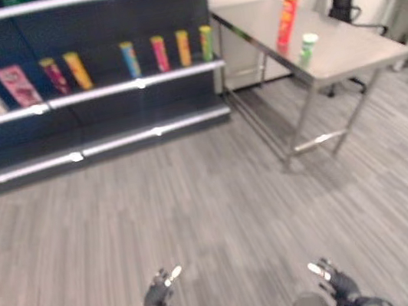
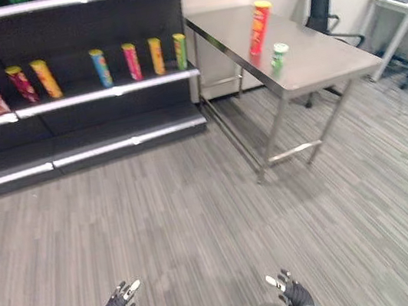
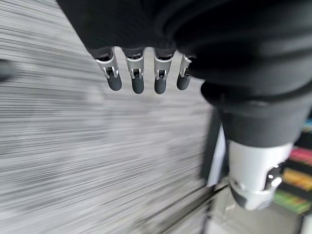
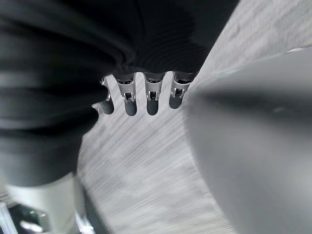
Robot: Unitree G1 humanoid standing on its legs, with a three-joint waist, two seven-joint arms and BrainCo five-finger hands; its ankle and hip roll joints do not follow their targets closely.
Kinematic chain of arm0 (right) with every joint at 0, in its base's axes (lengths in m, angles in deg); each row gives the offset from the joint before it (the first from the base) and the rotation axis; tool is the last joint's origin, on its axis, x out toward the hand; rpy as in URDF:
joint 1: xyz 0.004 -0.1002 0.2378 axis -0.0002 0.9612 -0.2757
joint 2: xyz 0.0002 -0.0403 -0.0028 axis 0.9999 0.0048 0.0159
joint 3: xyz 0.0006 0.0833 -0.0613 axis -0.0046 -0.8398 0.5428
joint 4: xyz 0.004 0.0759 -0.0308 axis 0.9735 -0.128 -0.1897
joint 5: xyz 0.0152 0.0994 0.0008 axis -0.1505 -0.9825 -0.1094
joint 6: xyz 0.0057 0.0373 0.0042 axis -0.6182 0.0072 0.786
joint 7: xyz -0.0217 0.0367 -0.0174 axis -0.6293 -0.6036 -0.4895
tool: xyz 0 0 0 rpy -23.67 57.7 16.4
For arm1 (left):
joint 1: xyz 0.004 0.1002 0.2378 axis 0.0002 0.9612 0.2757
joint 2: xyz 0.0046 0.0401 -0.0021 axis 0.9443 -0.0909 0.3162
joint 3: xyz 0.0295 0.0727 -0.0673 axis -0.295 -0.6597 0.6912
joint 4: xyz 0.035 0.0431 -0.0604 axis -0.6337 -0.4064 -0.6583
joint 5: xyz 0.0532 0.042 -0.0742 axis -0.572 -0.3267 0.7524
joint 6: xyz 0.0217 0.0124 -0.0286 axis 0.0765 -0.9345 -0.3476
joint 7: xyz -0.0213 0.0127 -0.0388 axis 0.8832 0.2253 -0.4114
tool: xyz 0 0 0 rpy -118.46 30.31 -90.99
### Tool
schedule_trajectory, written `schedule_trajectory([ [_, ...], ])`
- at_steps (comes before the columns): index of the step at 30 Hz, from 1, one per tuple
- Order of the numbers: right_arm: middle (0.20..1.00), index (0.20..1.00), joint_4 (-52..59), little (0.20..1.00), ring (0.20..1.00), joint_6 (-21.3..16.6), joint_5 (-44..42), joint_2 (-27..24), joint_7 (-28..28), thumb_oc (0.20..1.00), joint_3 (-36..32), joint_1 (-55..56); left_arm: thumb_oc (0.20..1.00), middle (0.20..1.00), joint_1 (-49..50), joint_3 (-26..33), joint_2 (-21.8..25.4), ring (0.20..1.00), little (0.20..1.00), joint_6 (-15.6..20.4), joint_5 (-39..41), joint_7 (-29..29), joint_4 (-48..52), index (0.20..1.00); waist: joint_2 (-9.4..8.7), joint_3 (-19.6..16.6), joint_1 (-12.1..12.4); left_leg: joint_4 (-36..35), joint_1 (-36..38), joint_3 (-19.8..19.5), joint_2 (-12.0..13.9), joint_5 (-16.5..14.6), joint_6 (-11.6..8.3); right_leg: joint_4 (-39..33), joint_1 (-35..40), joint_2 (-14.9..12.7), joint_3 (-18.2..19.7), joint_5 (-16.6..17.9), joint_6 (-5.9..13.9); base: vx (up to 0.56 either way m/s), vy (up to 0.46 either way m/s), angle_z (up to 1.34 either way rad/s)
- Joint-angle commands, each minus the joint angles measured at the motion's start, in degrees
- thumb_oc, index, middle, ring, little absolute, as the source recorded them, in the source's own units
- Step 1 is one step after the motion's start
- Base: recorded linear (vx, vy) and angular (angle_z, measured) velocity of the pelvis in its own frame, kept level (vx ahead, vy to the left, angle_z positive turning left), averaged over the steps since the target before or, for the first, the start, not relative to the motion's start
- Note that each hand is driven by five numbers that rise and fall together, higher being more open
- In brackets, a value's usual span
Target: Put the goods on the table back onto the shelves and tidy them up.
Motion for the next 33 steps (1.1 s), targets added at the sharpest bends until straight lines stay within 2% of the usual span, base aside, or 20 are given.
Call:
schedule_trajectory([
  [1, 1.000, 1.000, 1.13, 1.000, 1.000, -0.78, 0.59, 0.09, -0.18, 1.000, -2.62, -5.51, 1.000, 1.000, -1.29, -1.11, 0.09, 1.000, 1.000, 0.96, 0.42, -0.42, 2.91, 1.000, -0.06, 4.30, -0.02, -1.83, -4.20, -1.04, -0.64, 5.89, 0.22, -19.74, 15.80, 1.68, -10.42, 2.05, 3.62, 0.20, -0.006, 0.40],
  [2, 1.000, 1.000, 0.76, 1.000, 1.000, -0.66, 0.82, 0.01, -0.24, 1.000, -2.78, -5.28, 1.000, 1.000, -1.54, -1.62, -0.28, 1.000, 1.000, 1.04, 0.40, -0.74, 3.04, 1.000, 0.18, 4.43, -0.64, -1.83, -3.68, -1.03, -0.92, 5.30, -0.23, -24.42, 15.02, 1.24, -11.68, 0.54, 3.09, 0.34, -0.057, 0.19],
  [3, 1.000, 1.000, 0.90, 1.000, 1.000, -0.62, 1.28, -0.56, -0.36, 1.000, -2.77, -4.54, 1.000, 1.000, -1.65, -2.86, -0.38, 1.000, 1.000, 1.53, -0.25, -0.74, 3.80, 1.000, 0.36, 4.70, -1.58, -1.83, -3.13, -1.83, -1.55, 4.49, -0.95, -33.25, 14.17, 1.86, -12.14, -1.05, 2.55, 0.25, -0.065, 0.03],
  [4, 1.000, 1.000, 0.90, 1.000, 1.000, -0.62, 1.28, -0.57, -0.37, 1.000, -2.78, -4.52, 1.000, 1.000, -1.63, -2.87, -0.39, 1.000, 1.000, 1.53, -0.25, -0.73, 3.81, 1.000, 0.45, 4.70, -1.59, -1.83, -3.11, -1.85, -1.45, 4.48, -0.98, -33.46, 14.31, 2.00, -12.23, -0.97, 2.53, 0.24, -0.102, -0.18],
  [5, 1.000, 1.000, 0.85, 1.000, 1.000, -0.77, 1.27, -0.79, -0.41, 1.000, -2.92, -4.16, 1.000, 1.000, -1.52, -3.29, -0.50, 1.000, 1.000, 1.64, 0.04, -1.10, 4.51, 1.000, 0.41, 4.60, -2.02, -1.83, -2.82, -2.01, -1.65, 4.00, -1.54, -39.78, 13.58, 3.04, -12.02, -0.82, 2.52, 0.19, -0.107, -0.20],
  [6, 1.000, 1.000, 0.80, 1.000, 1.000, -0.99, 1.42, -0.95, -0.56, 1.000, -2.75, -3.69, 1.000, 1.000, -1.66, -3.49, -0.58, 1.000, 1.000, 1.86, -0.04, -1.40, 4.61, 1.000, 0.21, 4.44, -2.55, -1.83, -2.32, -2.23, -1.96, 3.37, -2.26, -45.88, 13.03, 4.10, -11.58, 0.23, 2.89, 0.28, -0.147, -0.14],
  [9, 1.000, 1.000, 0.27, 1.000, 1.000, -1.71, 1.96, -1.16, -0.53, 1.000, -2.34, -2.48, 1.000, 1.000, -3.17, -4.79, -0.69, 1.000, 1.000, 1.96, -1.65, -2.13, 5.20, 1.000, -0.10, 3.96, -3.98, -1.83, -0.21, -3.35, -2.55, 0.89, -3.83, -55.99, 10.72, 4.95, -9.02, 3.71, 4.55, 0.34, -0.136, 0.36],
  [12, 1.000, 1.000, -0.19, 1.000, 1.000, -1.97, 2.34, -1.09, -0.21, 1.000, -2.55, -2.65, 1.000, 1.000, -3.92, -4.57, -1.17, 1.000, 1.000, 1.89, -2.84, -2.25, 3.83, 1.000, -0.01, 3.59, -4.11, -1.83, 1.19, -3.34, -2.81, 0.09, -4.38, -58.07, 10.39, 4.54, -11.11, 5.70, 4.59, 0.27, -0.136, 0.08],
  [13, 1.000, 1.000, -0.11, 1.000, 1.000, -1.90, 2.40, -1.04, -0.21, 1.000, -2.68, -2.98, 1.000, 1.000, -4.34, -4.23, -1.45, 1.000, 1.000, 1.70, -3.50, -2.09, 3.50, 1.000, -0.28, 3.44, -3.87, -1.83, 1.73, -2.72, -3.27, 0.20, -4.44, -58.31, 10.31, 3.43, -14.66, 6.72, 4.59, 0.37, -0.167, -0.34],
  [16, 1.000, 1.000, -0.47, 1.000, 1.000, -1.99, 2.62, -1.51, -0.25, 1.000, -2.81, -3.11, 1.000, 1.000, -4.47, -4.93, -1.93, 1.000, 1.000, 1.60, -5.11, -2.49, 2.08, 1.000, 0.54, 2.46, -4.06, -1.83, 4.95, -2.88, -3.24, -1.43, -5.35, -58.60, 12.44, 4.78, -16.59, 5.49, 4.59, 0.36, -0.181, -0.10],
  [18, 1.000, 1.000, -0.80, 1.000, 1.000, -2.08, 2.64, -2.29, 0.12, 1.000, -2.88, -3.64, 1.000, 1.000, -4.64, -5.09, -2.48, 1.000, 1.000, 1.63, -5.47, -2.41, 0.66, 1.000, 1.67, 1.91, -4.28, -1.22, 6.57, -2.66, -2.56, 1.02, -6.48, -58.76, 14.87, 6.85, -17.50, 4.55, 3.87, 0.31, -0.221, 0.19],
  [21, 1.000, 1.000, 0.13, 1.000, 1.000, -2.09, 2.46, -3.37, -0.13, 1.000, -2.60, -4.25, 1.000, 1.000, -4.83, -5.34, -2.84, 1.000, 1.000, 1.67, -5.53, -2.84, 0.37, 1.000, 2.26, 2.43, -4.16, 13.75, 3.45, -1.78, 2.27, 4.63, -10.78, -58.84, 18.32, 9.77, -18.76, 1.78, 1.24, 0.26, -0.341, -0.03],
  [22, 1.000, 1.000, 0.11, 1.000, 1.000, -2.08, 2.13, -4.00, -0.29, 1.000, -2.44, -4.71, 1.000, 1.000, -4.59, -5.93, -2.66, 1.000, 1.000, 1.49, -5.22, -3.06, 1.15, 1.000, 1.69, 2.90, -4.20, 21.17, 0.61, -1.51, 4.61, 7.56, -12.06, -58.84, 19.28, 10.26, -19.48, 0.58, -0.77, 0.16, -0.322, -0.21],
  [23, 1.000, 1.000, -0.07, 1.000, 1.000, -2.02, 2.17, -4.39, -0.30, 1.000, -1.99, -4.85, 1.000, 1.000, -4.40, -6.36, -2.54, 1.000, 1.000, 1.43, -4.83, -3.09, 1.48, 1.000, 1.43, 3.41, -3.90, 24.85, -1.01, -1.99, 5.98, 10.04, -13.14, -58.84, 20.25, 10.81, -19.19, -0.64, -1.56, 0.15, -0.288, -0.19],
  [25, 1.000, 1.000, 0.70, 1.000, 1.000, -1.90, 2.58, -5.05, -0.12, 1.000, -0.68, -5.70, 1.000, 1.000, -4.32, -6.96, -2.64, 1.000, 1.000, 1.04, -4.12, -2.56, 1.63, 1.000, 0.56, 4.72, -3.33, 34.35, -4.95, -3.61, 6.85, 13.35, -14.04, -58.84, 21.68, 11.36, -18.03, -2.59, -3.12, 0.17, -0.184, -0.37],
  [27, 1.000, 1.000, 1.10, 1.000, 1.000, -1.68, 3.11, -5.48, 0.31, 1.000, -0.26, -6.45, 1.000, 1.000, -4.85, -7.77, -2.89, 1.000, 1.000, 0.84, -4.77, -2.41, 1.24, 1.000, -0.40, 5.81, -2.75, 39.13, -8.92, -6.44, 5.76, 12.63, -14.04, -58.84, 22.36, 11.48, -16.50, -3.98, -4.02, 0.18, -0.132, -0.82],
  [30, 1.000, 1.000, 1.54, 1.000, 1.000, -1.48, 2.88, -5.49, 0.17, 1.000, -0.01, -6.65, 1.000, 1.000, -3.96, -8.25, -2.80, 1.000, 1.000, 0.81, -4.83, -2.69, 2.30, 1.000, 0.74, 5.96, -1.72, 28.08, -11.92, -7.14, 7.22, 11.65, -12.91, -58.84, 22.40, 14.31, -14.05, -5.20, -3.95, 0.20, -0.069, -0.45],
  [31, 1.000, 1.000, 1.53, 1.000, 1.000, -1.48, 2.88, -5.47, 0.17, 1.000, -0.02, -6.66, 1.000, 1.000, -3.96, -8.26, -2.79, 1.000, 1.000, 0.81, -4.83, -2.68, 2.31, 1.000, 0.58, 5.84, -1.72, 27.73, -11.91, -7.06, 6.97, 11.91, -12.85, -58.84, 22.25, 14.11, -14.03, -5.15, -3.93, 0.38, 0.149, -0.57],
  [32, 1.000, 1.000, 1.65, 1.000, 1.000, -1.44, 3.28, -5.57, -0.06, 1.000, -0.12, -6.06, 1.000, 1.000, -2.68, -7.85, -3.43, 1.000, 1.000, 0.56, -4.14, -2.69, 2.88, 1.000, 2.54, 4.97, -0.25, 8.27, -10.33, -6.75, 8.94, 12.12, -10.61, -58.84, 23.29, 15.53, -11.01, -7.36, -3.09, 0.40, 0.203, -0.64],
  [33, 1.000, 1.000, 2.43, 1.000, 1.000, -1.54, 3.18, -5.70, 0.04, 1.000, 0.12, -5.67, 1.000, 1.000, -2.28, -7.59, -3.24, 1.000, 1.000, 0.79, -3.90, -2.36, 2.92, 1.000, 3.05, 4.72, -0.01, 2.80, -10.78, -8.14, 9.51, 13.86, -10.81, -58.84, 23.63, 15.91, -10.03, -8.31, -3.06, 0.51, 0.240, -0.76],
])
